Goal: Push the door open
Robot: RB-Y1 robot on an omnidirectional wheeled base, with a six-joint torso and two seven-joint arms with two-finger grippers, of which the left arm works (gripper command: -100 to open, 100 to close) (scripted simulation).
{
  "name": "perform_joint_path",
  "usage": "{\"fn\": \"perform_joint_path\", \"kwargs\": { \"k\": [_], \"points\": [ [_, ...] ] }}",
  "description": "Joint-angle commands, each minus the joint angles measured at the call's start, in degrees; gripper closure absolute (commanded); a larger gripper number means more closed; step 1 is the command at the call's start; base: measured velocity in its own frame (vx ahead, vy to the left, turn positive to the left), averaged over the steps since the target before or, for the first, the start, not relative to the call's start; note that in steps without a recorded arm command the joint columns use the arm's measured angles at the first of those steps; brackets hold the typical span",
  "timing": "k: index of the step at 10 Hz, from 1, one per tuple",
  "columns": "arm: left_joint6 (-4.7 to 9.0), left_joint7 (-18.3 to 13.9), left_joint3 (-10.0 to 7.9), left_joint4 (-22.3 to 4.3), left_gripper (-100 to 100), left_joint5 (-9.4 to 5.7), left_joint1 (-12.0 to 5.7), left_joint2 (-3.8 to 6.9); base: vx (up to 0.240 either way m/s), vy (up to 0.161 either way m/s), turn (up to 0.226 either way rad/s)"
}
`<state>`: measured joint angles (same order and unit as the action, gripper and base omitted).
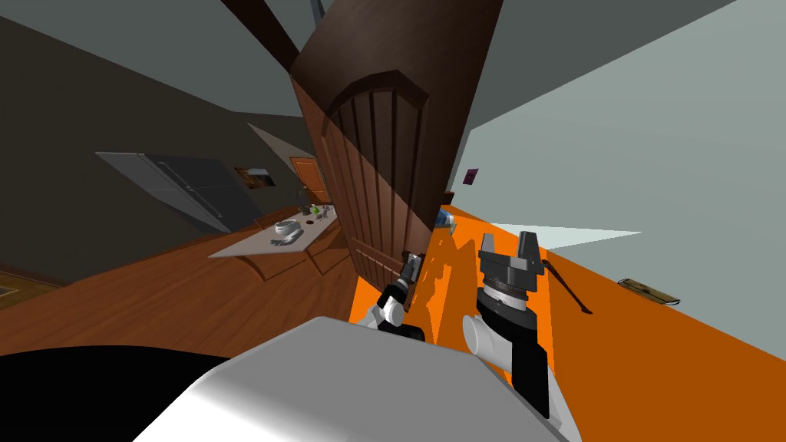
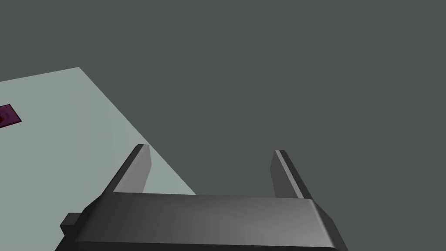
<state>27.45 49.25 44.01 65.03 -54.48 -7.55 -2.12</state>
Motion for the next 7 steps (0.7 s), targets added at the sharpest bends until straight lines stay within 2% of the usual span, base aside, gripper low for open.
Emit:
{"fn": "perform_joint_path", "kwargs": {
  "k": [1, 3, 7],
  "points": [
    [0.14, 0.13, -1.2, -0.12, 100, -0.28, -0.15, 1.68, 0.055, -0.082, 0.058],
    [0.31, 0.29, -2.7, -0.26, 100, -0.62, -0.33, 2.82, 0.106, -0.183, 0.089],
    [0.56, 0.52, -4.91, -0.48, 100, -1.14, -0.6, 3.16, 0.106, -0.151, 0.07]
  ]
}}
